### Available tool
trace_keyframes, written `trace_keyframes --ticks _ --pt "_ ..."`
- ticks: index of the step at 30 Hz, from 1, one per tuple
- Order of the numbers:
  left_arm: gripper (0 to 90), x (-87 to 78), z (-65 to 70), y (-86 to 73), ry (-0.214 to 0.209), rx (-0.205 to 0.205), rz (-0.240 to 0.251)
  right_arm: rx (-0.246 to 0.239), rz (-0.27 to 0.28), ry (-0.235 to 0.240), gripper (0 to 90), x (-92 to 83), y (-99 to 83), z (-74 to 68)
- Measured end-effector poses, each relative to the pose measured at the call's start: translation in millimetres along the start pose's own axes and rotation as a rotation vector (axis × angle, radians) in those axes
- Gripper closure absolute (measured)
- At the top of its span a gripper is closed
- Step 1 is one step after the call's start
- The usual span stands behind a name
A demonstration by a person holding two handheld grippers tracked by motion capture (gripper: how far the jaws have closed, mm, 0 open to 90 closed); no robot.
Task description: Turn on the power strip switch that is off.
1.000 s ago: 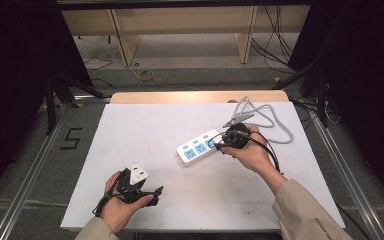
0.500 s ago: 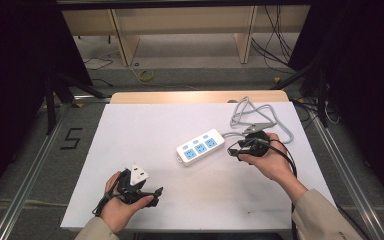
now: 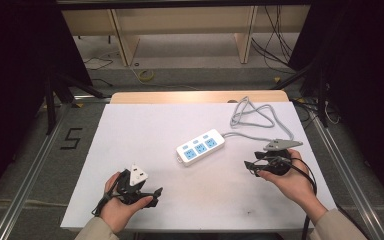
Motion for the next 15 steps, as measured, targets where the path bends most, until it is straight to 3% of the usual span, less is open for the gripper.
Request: trace_keyframes --ticks 7,15 --pt "15.4 -0.5 0.5 -0.3 -0.003 0.003 -0.005 0.022 0.039 -0.002 41.5 -15.2 -22.3 1.2" --pt "15.3 -1.0 3.4 0.3 -0.013 0.006 0.003 0.047 0.075 0.003 35.7 -22.6 -27.7 -1.0"
Point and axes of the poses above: each handheld gripper's, and its own axes: x roughly forward along the jaws, y roughly out of its top, z roughly to its right, the point moved 2 cm from there along x, roughly forward along the jaws, and after that the axes turned 1 degree about x, right-handed, at the moved point
